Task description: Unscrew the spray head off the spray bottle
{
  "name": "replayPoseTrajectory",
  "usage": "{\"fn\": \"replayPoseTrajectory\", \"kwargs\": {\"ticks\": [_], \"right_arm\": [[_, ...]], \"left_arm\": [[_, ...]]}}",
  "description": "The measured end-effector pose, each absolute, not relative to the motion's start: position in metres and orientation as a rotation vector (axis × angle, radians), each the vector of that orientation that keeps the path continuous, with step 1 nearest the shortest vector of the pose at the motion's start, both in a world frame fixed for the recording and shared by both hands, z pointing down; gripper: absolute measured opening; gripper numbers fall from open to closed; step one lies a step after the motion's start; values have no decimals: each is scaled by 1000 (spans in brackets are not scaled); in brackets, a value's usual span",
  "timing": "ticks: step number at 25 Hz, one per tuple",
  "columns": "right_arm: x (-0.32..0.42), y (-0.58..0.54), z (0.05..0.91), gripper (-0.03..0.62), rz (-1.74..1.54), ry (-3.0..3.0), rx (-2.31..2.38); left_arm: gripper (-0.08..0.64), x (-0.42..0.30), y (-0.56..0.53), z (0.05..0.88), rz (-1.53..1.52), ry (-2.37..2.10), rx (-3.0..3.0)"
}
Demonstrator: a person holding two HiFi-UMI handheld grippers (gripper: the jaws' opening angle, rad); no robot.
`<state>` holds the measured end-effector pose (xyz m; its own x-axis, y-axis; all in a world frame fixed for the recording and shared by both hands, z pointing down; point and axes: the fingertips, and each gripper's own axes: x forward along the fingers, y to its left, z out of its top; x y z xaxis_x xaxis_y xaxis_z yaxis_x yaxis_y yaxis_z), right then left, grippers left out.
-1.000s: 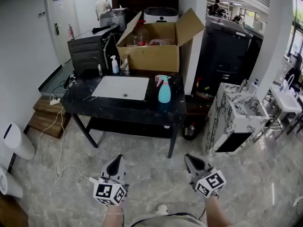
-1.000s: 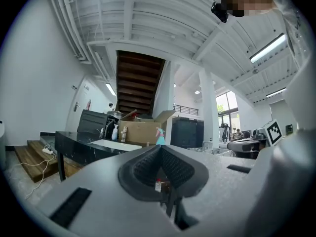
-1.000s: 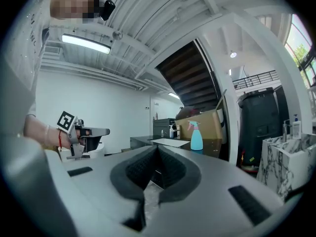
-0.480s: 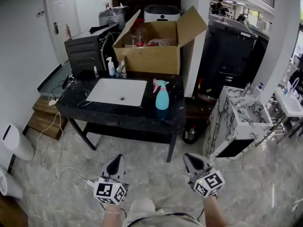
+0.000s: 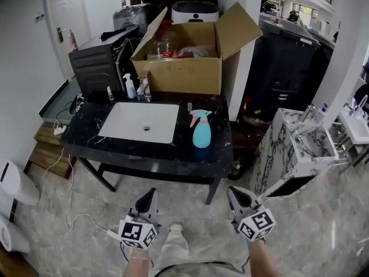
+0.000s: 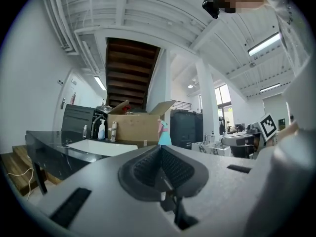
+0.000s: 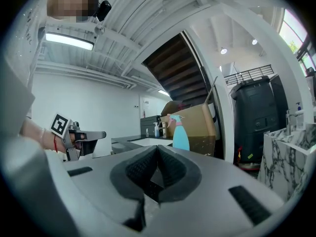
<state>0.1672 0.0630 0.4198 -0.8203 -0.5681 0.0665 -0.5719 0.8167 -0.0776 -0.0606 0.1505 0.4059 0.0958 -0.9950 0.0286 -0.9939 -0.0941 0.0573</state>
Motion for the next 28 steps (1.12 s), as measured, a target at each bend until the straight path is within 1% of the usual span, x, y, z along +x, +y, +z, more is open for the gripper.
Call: {"fn": "replayPoseTrajectory", "kwargs": {"ticks": [8, 18, 23, 28], "right_arm": [[121, 0, 415, 5, 169, -2916, 993], [80, -58, 418, 5, 189, -2849, 1114], [65, -78, 406, 12, 169, -2837, 1200], [50, -95, 395, 50, 117, -2824, 1225]], "left_arm": [[6, -102, 65, 405, -44, -1968, 2335], [6, -128, -13, 421, -26, -1772, 2432], [6, -115, -51, 429, -26, -1599, 2548], [8, -80, -88, 428, -21, -1373, 2706]]}}
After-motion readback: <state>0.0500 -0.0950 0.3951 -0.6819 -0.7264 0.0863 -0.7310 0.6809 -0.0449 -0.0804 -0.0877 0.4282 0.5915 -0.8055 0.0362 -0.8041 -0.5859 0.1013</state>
